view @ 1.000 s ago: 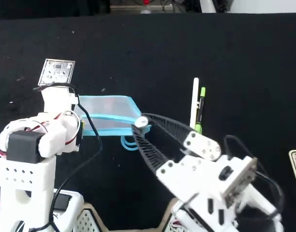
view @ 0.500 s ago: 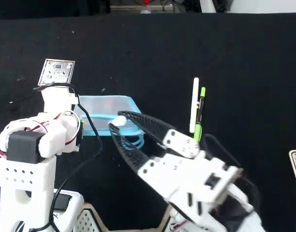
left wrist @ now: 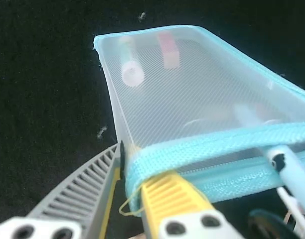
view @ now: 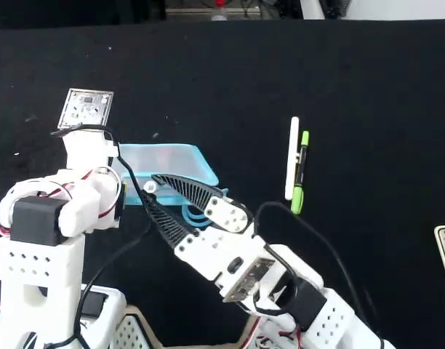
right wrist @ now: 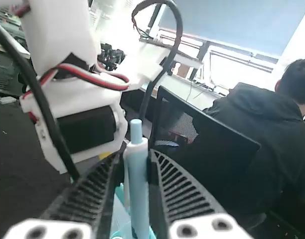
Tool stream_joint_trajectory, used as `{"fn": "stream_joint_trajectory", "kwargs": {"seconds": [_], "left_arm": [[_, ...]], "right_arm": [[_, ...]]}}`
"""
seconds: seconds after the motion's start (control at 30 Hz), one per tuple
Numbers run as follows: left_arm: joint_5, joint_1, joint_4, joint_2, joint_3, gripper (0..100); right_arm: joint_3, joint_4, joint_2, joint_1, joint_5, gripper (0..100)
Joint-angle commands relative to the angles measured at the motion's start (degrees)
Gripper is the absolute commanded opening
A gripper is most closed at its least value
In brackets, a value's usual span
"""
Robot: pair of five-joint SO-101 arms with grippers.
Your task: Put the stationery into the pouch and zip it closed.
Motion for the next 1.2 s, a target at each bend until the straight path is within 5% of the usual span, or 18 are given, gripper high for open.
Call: {"fn": "stream_joint_trajectory", "kwargs": {"seconds": [0.0, 0.3, 0.63, 0.93, 1.17], "left_arm": [[-0.53, 0.75, 0.18, -0.97, -0.84, 3], [-0.53, 0.75, 0.0, -0.97, -0.84, 3], [-0.53, 0.75, -0.09, -0.97, -0.84, 3], [-0.53, 0.75, 0.0, -0.97, -0.84, 3], [-0.53, 0.75, 0.18, -0.97, -0.84, 3]], "right_arm": [[-3.65, 8.7, -0.48, -0.35, 0.09, 1.3], [-19.82, 32.79, 0.04, -0.26, 0.09, 11.1], [-23.6, 35.52, -0.48, 0.44, 0.09, 10.3], [-32.31, 49.05, 5.67, 18.46, -0.26, 10.3], [-32.31, 49.67, 19.12, 39.91, -13.8, 10.6]]}}
